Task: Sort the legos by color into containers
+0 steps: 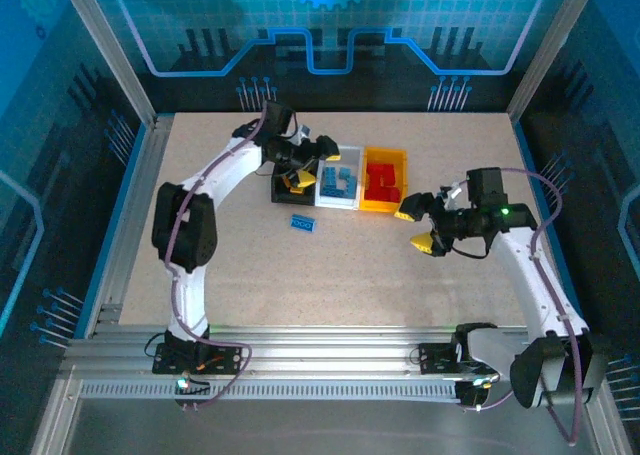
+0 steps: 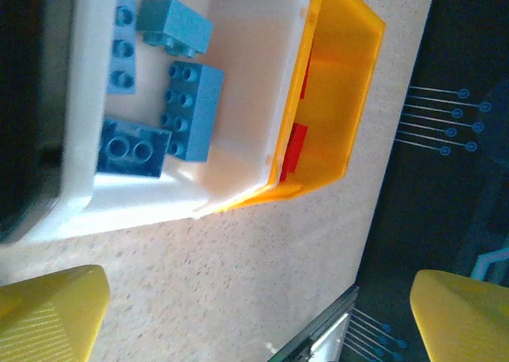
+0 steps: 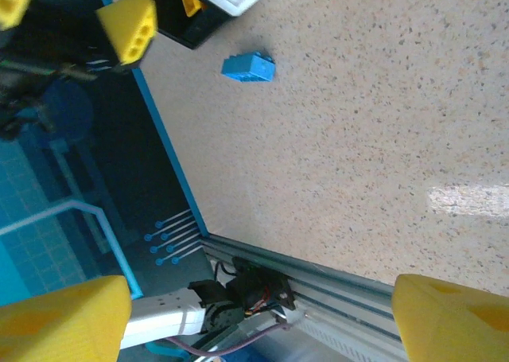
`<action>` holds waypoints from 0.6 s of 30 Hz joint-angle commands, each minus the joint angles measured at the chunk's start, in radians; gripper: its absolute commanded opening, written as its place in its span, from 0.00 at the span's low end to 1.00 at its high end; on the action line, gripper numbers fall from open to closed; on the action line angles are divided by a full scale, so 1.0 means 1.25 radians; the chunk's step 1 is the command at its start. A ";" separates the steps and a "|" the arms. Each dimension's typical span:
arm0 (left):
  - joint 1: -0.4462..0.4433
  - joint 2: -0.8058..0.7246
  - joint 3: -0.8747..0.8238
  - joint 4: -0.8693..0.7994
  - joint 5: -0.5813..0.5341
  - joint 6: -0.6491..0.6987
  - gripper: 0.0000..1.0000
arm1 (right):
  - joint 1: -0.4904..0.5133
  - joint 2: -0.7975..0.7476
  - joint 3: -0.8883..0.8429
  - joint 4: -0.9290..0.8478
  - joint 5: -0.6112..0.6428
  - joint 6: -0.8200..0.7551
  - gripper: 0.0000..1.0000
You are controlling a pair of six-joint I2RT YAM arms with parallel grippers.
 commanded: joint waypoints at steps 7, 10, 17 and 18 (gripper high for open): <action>-0.028 -0.208 -0.174 -0.241 -0.307 0.347 0.99 | 0.118 0.057 0.054 0.014 0.085 0.001 0.87; -0.064 -0.213 -0.200 -0.269 -0.381 0.402 0.99 | 0.156 0.069 0.072 -0.018 0.133 -0.030 0.87; -0.082 -0.174 -0.249 -0.221 -0.393 0.360 0.99 | 0.204 0.083 0.091 -0.074 0.182 -0.086 0.87; -0.084 -0.163 -0.247 -0.212 -0.388 0.352 0.99 | 0.205 0.080 0.089 -0.078 0.183 -0.090 0.87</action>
